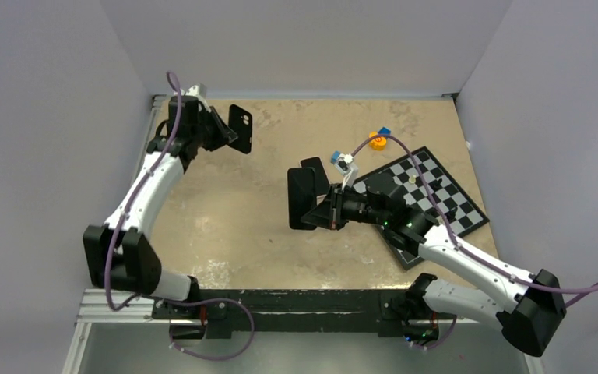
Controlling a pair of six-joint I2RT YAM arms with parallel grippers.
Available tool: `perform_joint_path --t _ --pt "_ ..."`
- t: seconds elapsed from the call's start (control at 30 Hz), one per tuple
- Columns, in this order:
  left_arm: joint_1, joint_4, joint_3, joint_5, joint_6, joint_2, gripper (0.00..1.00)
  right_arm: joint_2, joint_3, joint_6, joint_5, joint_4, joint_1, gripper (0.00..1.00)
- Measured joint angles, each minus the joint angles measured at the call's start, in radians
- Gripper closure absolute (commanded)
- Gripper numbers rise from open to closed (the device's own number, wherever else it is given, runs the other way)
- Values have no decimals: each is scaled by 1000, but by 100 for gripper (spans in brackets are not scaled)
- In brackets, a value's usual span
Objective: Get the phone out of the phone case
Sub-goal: Place the phone case at the center of the board.
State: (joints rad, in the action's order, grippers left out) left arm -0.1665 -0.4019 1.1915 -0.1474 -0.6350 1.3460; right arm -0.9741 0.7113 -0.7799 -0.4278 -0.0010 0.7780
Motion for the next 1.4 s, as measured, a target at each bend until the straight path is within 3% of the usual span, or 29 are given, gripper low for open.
perform_joint_path --t 0.17,0.4,0.67,0.93,1.2,1.4 --pt "131 -48 234 -125 107 327 100 -65 -10 29 3 -1 0 100" --pt "241 -134 486 -236 219 631 100 -158 2 63 14 1 -29 100" --pt "294 -245 732 -269 253 839 100 -474 212 77 8 12 -102 100" --pt "305 -297 750 -309 124 903 96 -771 560 104 -12 16 -196 100" --pt "305 -296 749 -320 1 922 69 -1110 949 144 -40 -39 -285 100" --pt "305 -293 744 -318 -44 922 37 -1328 1149 169 -90 -151 -341 100"
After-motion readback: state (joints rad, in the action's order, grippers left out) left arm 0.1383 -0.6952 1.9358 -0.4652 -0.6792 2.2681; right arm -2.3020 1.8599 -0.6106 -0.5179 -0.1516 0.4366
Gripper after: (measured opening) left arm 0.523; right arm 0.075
